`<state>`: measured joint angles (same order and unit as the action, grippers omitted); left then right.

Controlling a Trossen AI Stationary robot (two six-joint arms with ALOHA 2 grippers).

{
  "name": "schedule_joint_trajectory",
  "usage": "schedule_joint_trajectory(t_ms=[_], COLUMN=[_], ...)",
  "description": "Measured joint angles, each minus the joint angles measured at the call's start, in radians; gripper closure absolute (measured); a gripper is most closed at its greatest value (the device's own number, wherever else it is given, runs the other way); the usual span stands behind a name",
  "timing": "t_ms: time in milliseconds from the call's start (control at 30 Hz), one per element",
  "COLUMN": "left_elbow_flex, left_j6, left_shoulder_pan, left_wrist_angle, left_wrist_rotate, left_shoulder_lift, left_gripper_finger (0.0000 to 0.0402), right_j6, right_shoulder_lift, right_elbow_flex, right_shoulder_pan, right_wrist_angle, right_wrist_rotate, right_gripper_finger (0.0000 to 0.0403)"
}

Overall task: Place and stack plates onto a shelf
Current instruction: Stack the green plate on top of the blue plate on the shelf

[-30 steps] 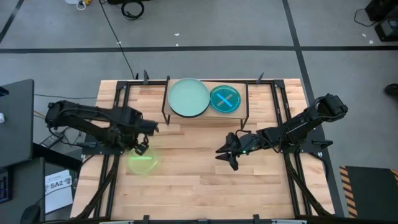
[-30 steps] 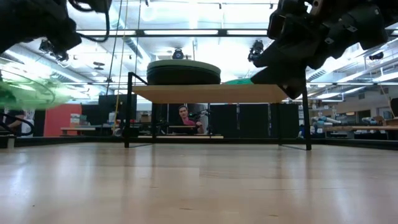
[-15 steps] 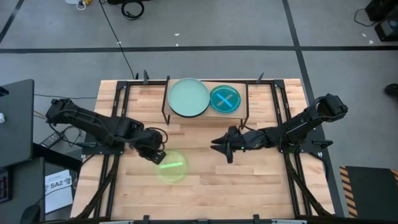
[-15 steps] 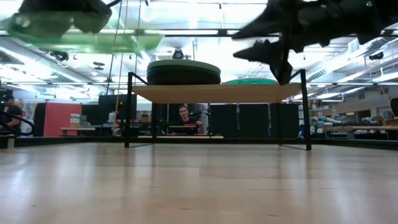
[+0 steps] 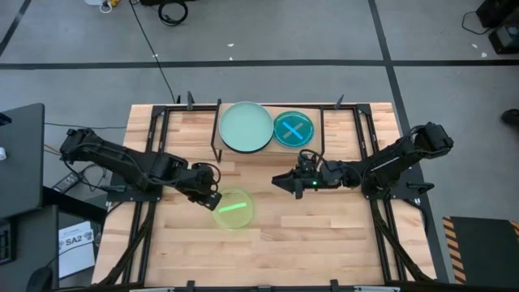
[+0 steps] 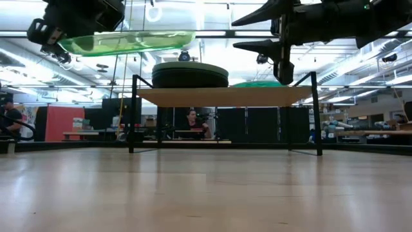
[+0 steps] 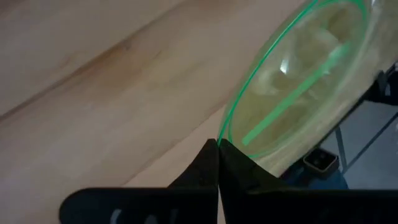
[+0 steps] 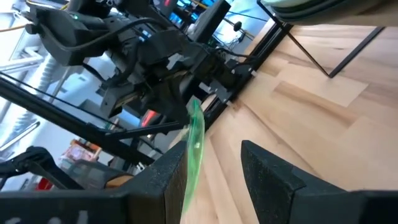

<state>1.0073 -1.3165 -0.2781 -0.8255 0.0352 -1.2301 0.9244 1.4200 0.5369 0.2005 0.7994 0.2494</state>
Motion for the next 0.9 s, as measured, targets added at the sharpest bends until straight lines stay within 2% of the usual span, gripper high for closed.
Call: schedule_joint_trajectory(t_ms=[333,600,900], left_elbow_flex=[0.000,0.000,0.000], left_j6=[0.004,0.020,0.014], left_shoulder_pan=[0.052,0.091,0.092], left_wrist_angle=[0.004,0.033,0.074], left_wrist_rotate=[-0.086,-0.141,-0.246], left_shoulder_lift=[0.000,0.000,0.000], left_gripper_finger=[0.0401,0.0401,0.0401], right_j6=[-0.011,-0.049,-0.115], right_shoulder_lift=[0.001,0.001,0.001], right_elbow_flex=[0.000,0.000,0.000], right_shoulder_pan=[0.014,0.014,0.013], right_wrist_angle=[0.000,-0.001,-0.002], right_wrist_rotate=[0.010,0.074,0.101], right_gripper_finger=[0.0245,0.0245,0.0245])
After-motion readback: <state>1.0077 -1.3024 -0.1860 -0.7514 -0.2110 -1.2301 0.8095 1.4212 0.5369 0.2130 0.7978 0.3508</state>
